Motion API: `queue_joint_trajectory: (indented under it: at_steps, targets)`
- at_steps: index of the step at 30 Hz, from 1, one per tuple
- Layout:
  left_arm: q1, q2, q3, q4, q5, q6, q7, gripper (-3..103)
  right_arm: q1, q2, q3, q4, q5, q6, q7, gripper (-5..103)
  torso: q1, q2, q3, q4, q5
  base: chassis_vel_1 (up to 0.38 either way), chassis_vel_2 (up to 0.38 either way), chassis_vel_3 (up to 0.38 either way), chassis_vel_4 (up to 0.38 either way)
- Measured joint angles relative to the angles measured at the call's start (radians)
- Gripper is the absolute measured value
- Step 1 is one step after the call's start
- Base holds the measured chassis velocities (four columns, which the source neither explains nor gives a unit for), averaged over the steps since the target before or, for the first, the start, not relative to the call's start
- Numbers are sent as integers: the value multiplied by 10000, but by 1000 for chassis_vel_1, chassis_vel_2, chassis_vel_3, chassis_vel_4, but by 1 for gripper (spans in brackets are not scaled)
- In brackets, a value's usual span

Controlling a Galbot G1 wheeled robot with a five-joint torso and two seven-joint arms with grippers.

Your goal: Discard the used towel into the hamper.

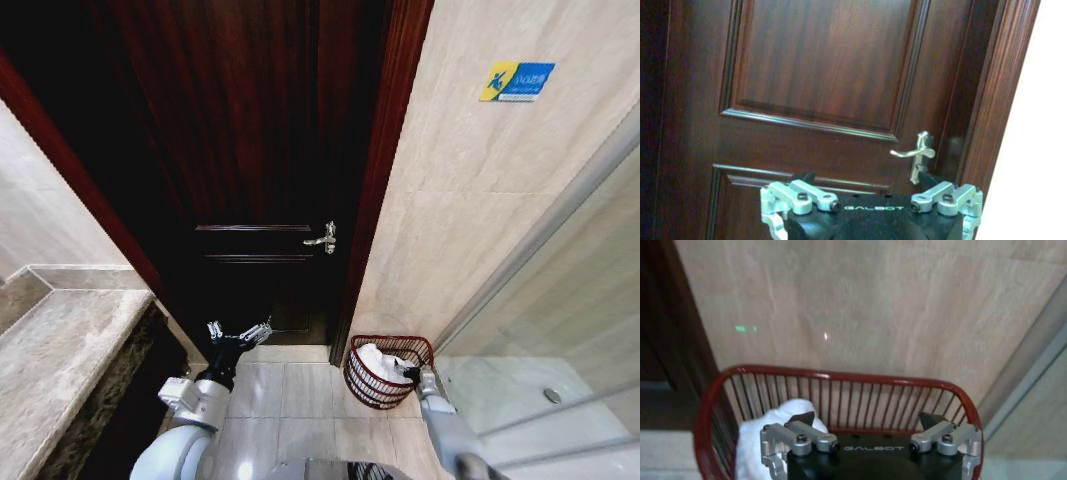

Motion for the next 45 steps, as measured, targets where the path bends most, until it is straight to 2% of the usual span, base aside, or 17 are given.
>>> queue_joint_trajectory:
  at_steps: [1, 5, 7, 14, 16, 20, 26, 33, 37, 45]
  targets:
    - [0, 0, 0, 0, 0, 0, 0, 100, 0, 0, 0, 0, 0, 0, 0, 100, 0, 0, 0, 0, 0, 0, 0, 0, 0]
    - [0, -1, 0, 0, 0, 0, 0, 100, -569, 125, 85, 586, 382, 790, -62, 100, 0, 0, 0, 0, -2, 0, 0, 0, 0]
    - [0, 0, 0, 0, 0, 0, 0, 100, -883, 176, 133, 1024, 484, 852, -62, 100, 0, 0, 0, -1, -1, 0, 0, 0, 0]
    - [0, -2, 0, 0, 0, 0, 1, 100, -2147, 342, 185, 3197, 1064, 301, -71, 100, 0, 0, 0, -1, 2, 0, 0, 0, 0]
    - [0, -1, 0, 0, 0, 0, 0, 100, -2864, 431, 191, 4354, 1556, -266, -229, 100, 0, 1, -1, -1, -6, 0, 0, 0, 0]
    - [0, 0, 0, 0, 0, 0, 1, 100, -3828, 589, 287, 5707, 1955, -686, -416, 100, -1, 1, -1, -4, -3, 0, 0, 0, 0]
    - [0, -1, 0, 0, 0, 0, 0, 100, -5214, 763, 476, 7940, 2277, -904, -516, 100, -1, 1, -1, -2, -4, 0, 0, 0, 0]
    - [0, 0, -1, 0, 0, 0, 0, 100, -6376, 924, 641, 10072, 2429, -680, -635, 100, -1, 1, 0, -1, 1, 0, 0, 0, 0]
    - [0, -2, 0, -1, 0, 0, 0, 100, -7428, 1241, 860, 12296, 2554, -867, -632, 100, 0, 1, 0, -2, -4, 0, 0, 0, 0]
    - [0, -1, -1, 0, 0, 0, 0, 100, -8688, 1557, 891, 14707, 2823, -721, -686, 100, -1, 2, 0, -3, -2, 0, 0, 0, 0]
